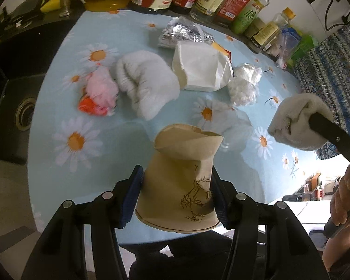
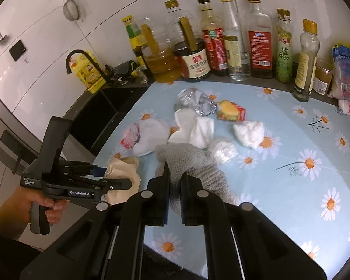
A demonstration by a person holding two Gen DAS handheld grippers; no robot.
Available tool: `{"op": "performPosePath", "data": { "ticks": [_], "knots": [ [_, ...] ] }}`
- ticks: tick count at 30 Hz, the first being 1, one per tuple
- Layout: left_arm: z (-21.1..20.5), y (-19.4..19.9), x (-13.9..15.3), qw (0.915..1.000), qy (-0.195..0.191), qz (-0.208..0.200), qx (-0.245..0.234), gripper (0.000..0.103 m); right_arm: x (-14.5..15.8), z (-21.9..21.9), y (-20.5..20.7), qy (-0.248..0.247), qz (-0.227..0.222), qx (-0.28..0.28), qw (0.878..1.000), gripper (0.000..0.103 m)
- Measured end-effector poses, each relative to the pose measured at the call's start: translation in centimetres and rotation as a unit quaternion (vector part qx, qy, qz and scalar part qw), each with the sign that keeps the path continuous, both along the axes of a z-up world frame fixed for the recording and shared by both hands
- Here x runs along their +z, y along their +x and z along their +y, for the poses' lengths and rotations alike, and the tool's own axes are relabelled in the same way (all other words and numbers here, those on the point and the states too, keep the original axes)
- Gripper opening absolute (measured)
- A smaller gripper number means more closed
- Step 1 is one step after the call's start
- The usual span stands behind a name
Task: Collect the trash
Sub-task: 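Lift the cloth and paper bag off the table toward the black bin, then lower both tools into the black bin and open them to drop the items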
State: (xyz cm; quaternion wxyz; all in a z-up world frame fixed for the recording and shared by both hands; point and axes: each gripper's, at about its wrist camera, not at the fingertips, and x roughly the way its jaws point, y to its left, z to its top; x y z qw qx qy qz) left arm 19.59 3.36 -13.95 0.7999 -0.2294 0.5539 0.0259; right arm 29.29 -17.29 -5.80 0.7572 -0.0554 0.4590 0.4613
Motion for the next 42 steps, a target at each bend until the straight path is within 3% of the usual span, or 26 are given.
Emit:
{"op": "performPosePath", "data": {
  "ticks": [13, 27, 42],
  "knots": [
    [1.3, -7.8, 0.9, 0.9997, -0.004, -0.024, 0.007, 0.053, -1.7, 2.6, -7.6, -0.023, 0.011, 0.020, 0.999, 0.008],
    [0.9, -13.6, -0.4, 0.9995, -0.019, -0.026, -0.007, 0.053, -4.0, 3.5, -15.0, -0.052, 0.028, 0.034, 0.998, 0.008],
    [0.2, -17.3, -2.8, 0.9994, -0.031, -0.004, -0.011, 0.053, -6.7, 3.6, -18.7, -0.075, 0.053, 0.046, 0.995, 0.008]
  ]
}}
